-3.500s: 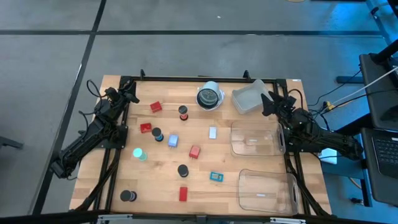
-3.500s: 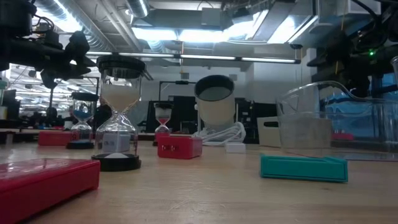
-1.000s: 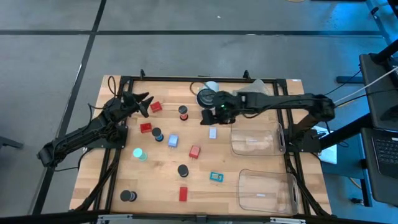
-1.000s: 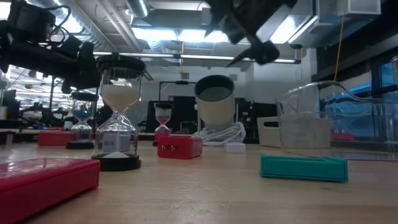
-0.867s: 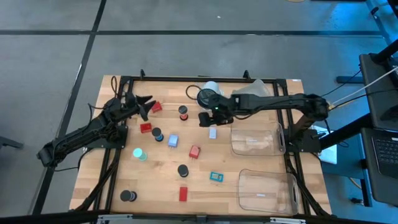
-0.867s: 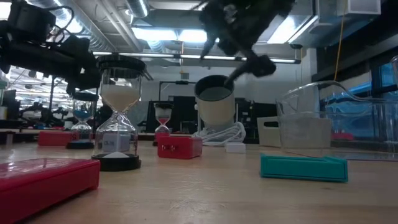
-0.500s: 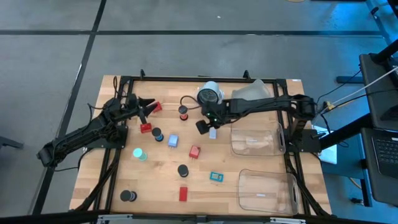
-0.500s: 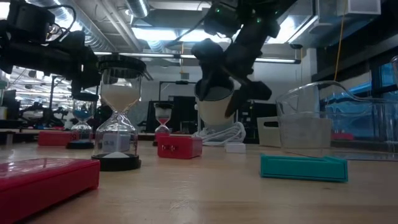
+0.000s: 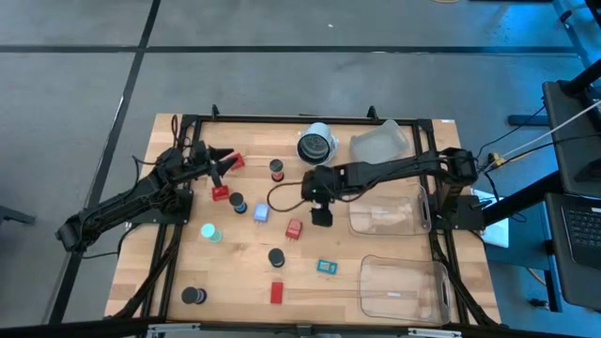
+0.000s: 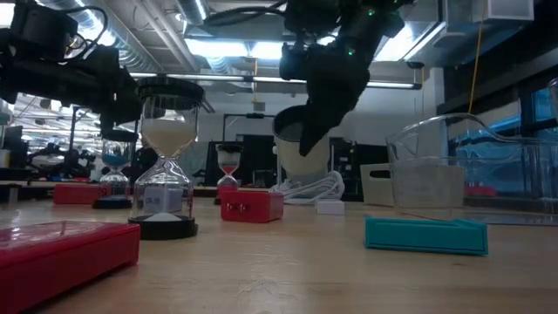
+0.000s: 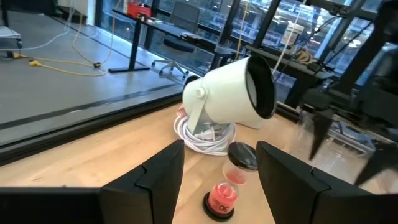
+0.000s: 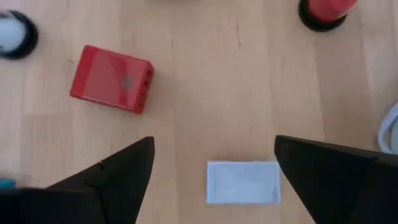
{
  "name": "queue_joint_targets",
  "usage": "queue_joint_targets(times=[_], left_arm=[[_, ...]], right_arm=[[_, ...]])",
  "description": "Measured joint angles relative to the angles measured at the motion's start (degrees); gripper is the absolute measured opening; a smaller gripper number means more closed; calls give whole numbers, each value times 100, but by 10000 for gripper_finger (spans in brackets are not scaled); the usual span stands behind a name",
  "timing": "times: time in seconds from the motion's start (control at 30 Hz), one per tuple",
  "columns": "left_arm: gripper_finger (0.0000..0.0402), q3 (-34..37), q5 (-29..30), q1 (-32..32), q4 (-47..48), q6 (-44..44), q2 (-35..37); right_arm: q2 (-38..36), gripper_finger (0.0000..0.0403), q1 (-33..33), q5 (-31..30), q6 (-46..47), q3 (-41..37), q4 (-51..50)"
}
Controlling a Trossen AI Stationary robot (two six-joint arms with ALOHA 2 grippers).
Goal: Pick & Place Office items
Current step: Put the white digital clock into the gray bin
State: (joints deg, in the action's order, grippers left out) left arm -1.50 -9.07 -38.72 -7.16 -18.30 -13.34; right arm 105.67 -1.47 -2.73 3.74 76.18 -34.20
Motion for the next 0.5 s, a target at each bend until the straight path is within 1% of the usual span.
queue_joint_targets(times=[0.07, 0.13, 0.2, 0.3, 0.33, 0.37, 0.4, 0.5], left_arm=[[196, 0, 90, 0, 25, 2, 0], [196, 0, 122, 0, 27, 3, 0], [196, 0, 129, 0, 29, 2, 0], [196, 0, 132, 0, 34, 1, 0], [196, 0, 132, 0, 52, -17, 0], [196, 0, 134, 0, 77, -54, 0], [196, 0, 133, 0, 96, -103, 0], [196, 2, 139, 0, 101, -142, 0]], right_arm=[[0, 336, -35, -115, 613, 0, -4], [0, 338, -21, -11, 1092, 0, -18], [0, 347, -21, -7, 1112, 0, -64], [4, 369, -97, -385, 534, -2, -173], [18, 377, -105, -511, 509, -2, -178], [31, 385, -109, -564, 765, -2, -161], [49, 392, -101, -609, 1365, -2, -142], [97, 397, 36, -453, 4017, -5, -192]])
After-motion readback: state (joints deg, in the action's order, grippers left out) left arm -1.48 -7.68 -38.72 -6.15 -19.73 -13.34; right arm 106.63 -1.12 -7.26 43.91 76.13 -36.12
